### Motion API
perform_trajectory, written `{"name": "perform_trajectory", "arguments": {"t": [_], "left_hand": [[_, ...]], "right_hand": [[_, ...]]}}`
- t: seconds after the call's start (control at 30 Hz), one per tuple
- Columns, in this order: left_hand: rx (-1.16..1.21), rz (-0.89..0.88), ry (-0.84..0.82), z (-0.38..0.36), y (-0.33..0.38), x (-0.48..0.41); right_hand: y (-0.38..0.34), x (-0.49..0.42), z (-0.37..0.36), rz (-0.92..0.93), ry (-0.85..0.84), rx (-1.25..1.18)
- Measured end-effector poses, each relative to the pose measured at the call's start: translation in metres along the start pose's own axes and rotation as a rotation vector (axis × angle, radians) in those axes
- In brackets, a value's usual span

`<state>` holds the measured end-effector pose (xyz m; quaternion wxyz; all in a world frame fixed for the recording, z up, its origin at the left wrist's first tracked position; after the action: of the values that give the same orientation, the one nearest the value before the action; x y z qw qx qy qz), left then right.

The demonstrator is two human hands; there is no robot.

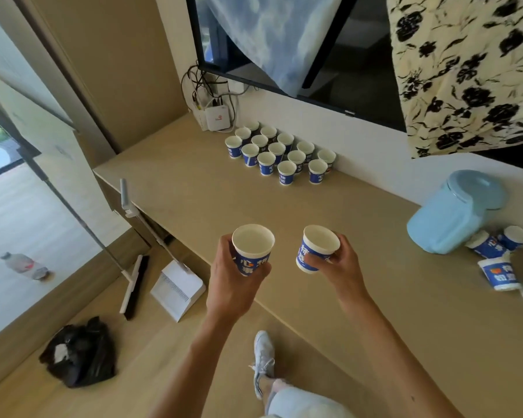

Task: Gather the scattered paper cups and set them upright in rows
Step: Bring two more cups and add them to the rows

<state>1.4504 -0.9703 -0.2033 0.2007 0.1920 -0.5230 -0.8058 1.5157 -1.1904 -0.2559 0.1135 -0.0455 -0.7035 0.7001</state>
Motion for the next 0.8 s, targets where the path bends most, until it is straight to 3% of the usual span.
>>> {"name": "perform_trajectory", "arguments": {"t": [0.27,0.8], "left_hand": [[-0.099,0.010,-0.073,-0.028,-0.016,-0.131],[-0.073,-0.007,-0.456,-0.137,-0.078,-0.272]], "right_hand": [[0.026,-0.108,-0.078,-0.088,0.113,-0.063],[0.082,-0.247,-0.109,-0.121,0.498,0.044]]}}
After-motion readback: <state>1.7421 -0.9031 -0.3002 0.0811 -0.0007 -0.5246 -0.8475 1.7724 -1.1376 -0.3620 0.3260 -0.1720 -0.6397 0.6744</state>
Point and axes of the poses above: each hand's wrist, its own x-axis away from the middle knuckle, its own z-axis out of the back of the hand, y = z × x, the point moved 3 cm from there along -x, towards the middle knuckle, and after that the axes turned 13 degrees about y, right-handed, at the moved point
